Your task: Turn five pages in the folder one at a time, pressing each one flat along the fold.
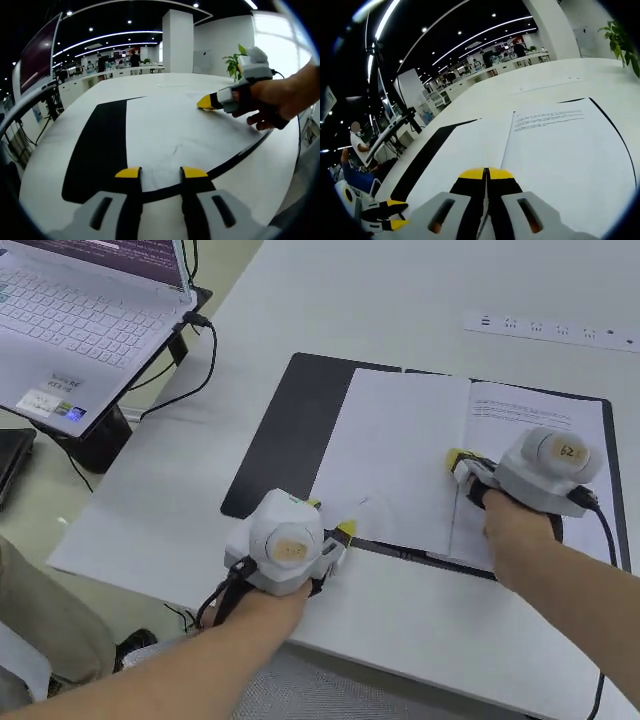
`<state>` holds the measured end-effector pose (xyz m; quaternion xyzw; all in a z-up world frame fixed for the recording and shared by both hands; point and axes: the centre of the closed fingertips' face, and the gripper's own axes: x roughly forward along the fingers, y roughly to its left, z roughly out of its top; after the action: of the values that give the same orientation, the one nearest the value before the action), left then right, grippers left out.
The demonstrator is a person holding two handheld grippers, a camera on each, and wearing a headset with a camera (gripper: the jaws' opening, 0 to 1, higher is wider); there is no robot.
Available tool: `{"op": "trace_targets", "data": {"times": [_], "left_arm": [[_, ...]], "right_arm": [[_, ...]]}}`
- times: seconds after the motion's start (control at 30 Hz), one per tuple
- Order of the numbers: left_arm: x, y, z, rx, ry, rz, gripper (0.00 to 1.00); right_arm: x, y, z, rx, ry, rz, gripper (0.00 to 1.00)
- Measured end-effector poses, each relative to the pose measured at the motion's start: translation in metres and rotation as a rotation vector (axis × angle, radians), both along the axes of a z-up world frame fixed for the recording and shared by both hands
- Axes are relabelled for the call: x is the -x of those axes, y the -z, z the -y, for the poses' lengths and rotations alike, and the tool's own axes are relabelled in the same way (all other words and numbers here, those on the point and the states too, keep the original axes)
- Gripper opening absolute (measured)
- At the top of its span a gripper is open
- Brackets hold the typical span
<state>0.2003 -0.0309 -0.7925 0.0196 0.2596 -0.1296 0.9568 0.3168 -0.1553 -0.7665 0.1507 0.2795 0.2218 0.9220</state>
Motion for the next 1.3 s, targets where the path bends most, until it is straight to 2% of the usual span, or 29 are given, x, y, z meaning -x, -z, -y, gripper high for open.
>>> {"op": "trace_targets", "data": {"times": [0.13,0.2,0.4,0.5,0.67,0.73,1.2,1.3], "left_arm": [[0.001,-0.001,0.0,0.001,-0.001,0.0,0.29],[0.001,-0.001,0.0,0.002,-0.001,0.001,0.29],[0.001,-0.001,0.0,0.005,-0.002,0.005,0.29],[0.001,-0.002,0.0,0.006,-0.003,0.006,0.29],[0.002,-0.003,0.0,0.006,-0.002,0.007,0.29],[0.002,-0.003,0.0,0.006,-0.002,0.007,0.29],[0.002,-0.003,0.0,0.01,-0.004,0.009,0.29],[0.002,-0.003,0.0,0.011,-0.005,0.011,0.29]], "right_arm": [[-0.007,-0.003,-0.005,-0.009,-0.003,0.01,0.0],[-0.016,-0.001,-0.002,-0.01,-0.003,0.016,0.0],[-0.027,-0.003,0.003,-0.028,0.027,0.01,0.0],[-0.036,-0.002,0.0,-0.01,-0.007,0.035,0.0],[-0.046,-0.005,0.0,-0.008,0.007,0.04,0.0],[-0.059,0.001,0.004,-0.01,0.015,0.038,0.0],[-0.093,-0.005,0.005,0.007,0.038,0.054,0.0],[-0.112,0.002,0.009,0.017,0.039,0.053,0.0]]}}
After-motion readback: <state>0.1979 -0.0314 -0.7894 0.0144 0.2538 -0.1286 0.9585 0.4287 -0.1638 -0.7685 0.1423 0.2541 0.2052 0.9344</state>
